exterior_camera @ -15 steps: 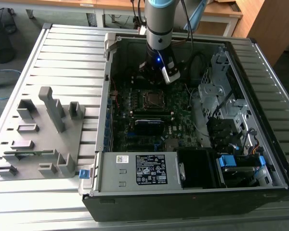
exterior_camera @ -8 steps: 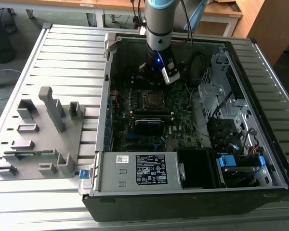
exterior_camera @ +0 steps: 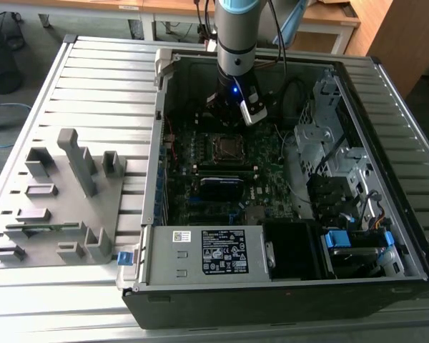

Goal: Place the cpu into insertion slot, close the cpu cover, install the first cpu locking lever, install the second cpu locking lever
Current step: 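Install the first cpu locking lever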

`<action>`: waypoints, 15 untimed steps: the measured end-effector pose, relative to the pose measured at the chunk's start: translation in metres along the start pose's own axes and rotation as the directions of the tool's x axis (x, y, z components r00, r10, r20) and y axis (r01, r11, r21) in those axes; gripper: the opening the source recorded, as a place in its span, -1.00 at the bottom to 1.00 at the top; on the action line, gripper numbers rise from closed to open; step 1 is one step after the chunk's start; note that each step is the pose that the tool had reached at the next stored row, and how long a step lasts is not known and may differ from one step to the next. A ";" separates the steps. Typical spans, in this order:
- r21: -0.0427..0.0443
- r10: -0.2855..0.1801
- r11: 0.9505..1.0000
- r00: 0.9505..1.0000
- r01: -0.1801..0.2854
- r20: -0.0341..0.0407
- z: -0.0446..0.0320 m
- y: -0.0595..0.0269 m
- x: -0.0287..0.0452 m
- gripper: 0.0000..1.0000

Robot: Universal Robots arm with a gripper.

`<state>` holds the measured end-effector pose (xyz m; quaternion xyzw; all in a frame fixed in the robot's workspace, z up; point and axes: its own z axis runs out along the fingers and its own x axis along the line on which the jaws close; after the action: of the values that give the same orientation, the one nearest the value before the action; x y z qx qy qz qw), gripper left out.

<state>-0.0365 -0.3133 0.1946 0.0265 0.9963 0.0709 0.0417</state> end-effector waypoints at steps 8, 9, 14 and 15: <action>0.000 0.000 1.000 1.000 0.000 0.000 -0.0044 0.0007 -0.0004 -0.79; 0.000 0.000 1.000 1.000 0.000 0.000 -0.0051 0.0008 -0.0004 -0.79; 0.000 0.000 1.000 1.000 0.000 0.000 -0.0065 0.0009 -0.0005 -0.79; 0.000 0.000 1.000 1.000 0.000 0.000 -0.0074 0.0011 -0.0006 -0.79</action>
<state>-0.0365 -0.3133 0.2020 0.0265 0.9963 0.0708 0.0416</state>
